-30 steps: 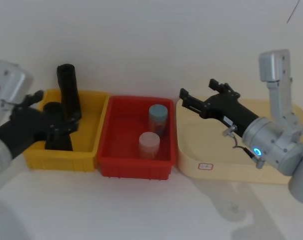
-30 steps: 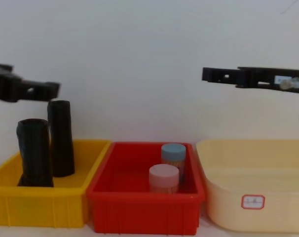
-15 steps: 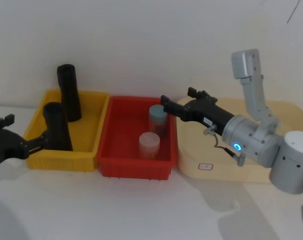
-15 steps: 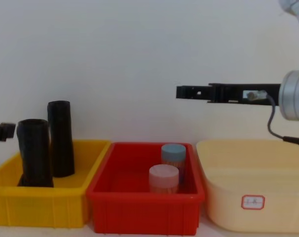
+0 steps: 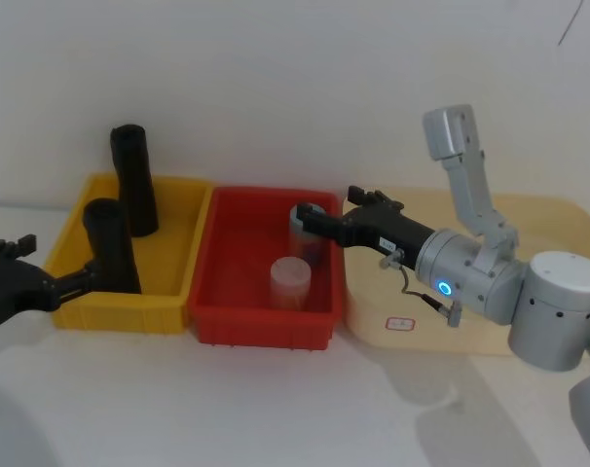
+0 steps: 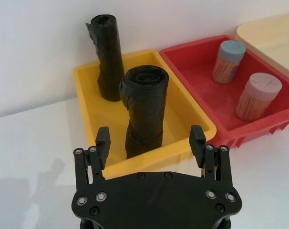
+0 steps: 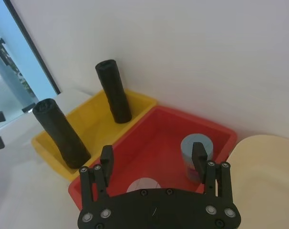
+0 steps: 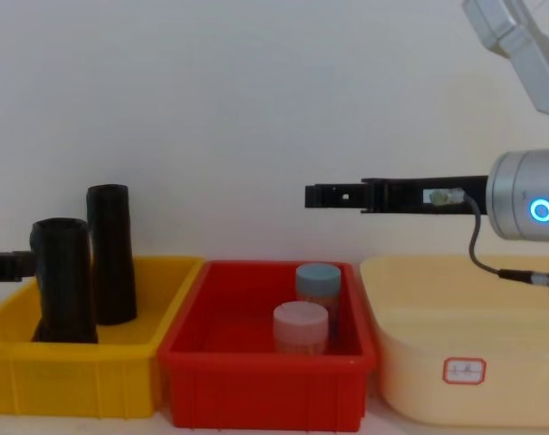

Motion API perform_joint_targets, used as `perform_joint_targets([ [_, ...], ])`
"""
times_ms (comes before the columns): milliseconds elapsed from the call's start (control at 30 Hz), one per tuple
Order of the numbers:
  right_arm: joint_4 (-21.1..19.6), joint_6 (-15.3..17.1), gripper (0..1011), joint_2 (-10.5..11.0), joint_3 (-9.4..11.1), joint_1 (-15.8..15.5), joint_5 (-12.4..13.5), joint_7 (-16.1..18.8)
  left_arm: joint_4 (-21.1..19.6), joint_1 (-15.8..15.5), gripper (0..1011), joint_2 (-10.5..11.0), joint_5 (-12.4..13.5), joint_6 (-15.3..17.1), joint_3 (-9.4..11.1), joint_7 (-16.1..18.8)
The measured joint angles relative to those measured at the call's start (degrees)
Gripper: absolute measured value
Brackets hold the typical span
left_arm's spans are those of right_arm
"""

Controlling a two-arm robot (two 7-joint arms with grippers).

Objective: Pick up the garbage bag with the one hand and transfer it to the other hand.

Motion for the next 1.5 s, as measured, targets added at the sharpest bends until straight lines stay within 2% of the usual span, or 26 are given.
perform_joint_targets([
  [267,0.6,0.6,999,0.3,-0.6,0.2,0.7,0.5,5.2,-3.9,1002,-2.2,-0.5,-2.2,2.1,-1.0],
  [567,0.7,1.4,1000,1.2,-0.6,0.3,1.7,1.2,9.5,-7.2,1001,-4.3,-0.4,-3.6,4.0,-0.7],
  [1100,1.6,1.9,1000,2.0,-0.9,0.8,3.1,2.3,17.8,-14.1,1002,-7.8,1.6,-4.8,8.2,-0.7],
  [1500,2.5,2.0,1000,2.5,-1.1,1.5,4.1,3.0,22.4,-17.9,1001,-10.4,3.2,-5.6,10.1,-0.3],
])
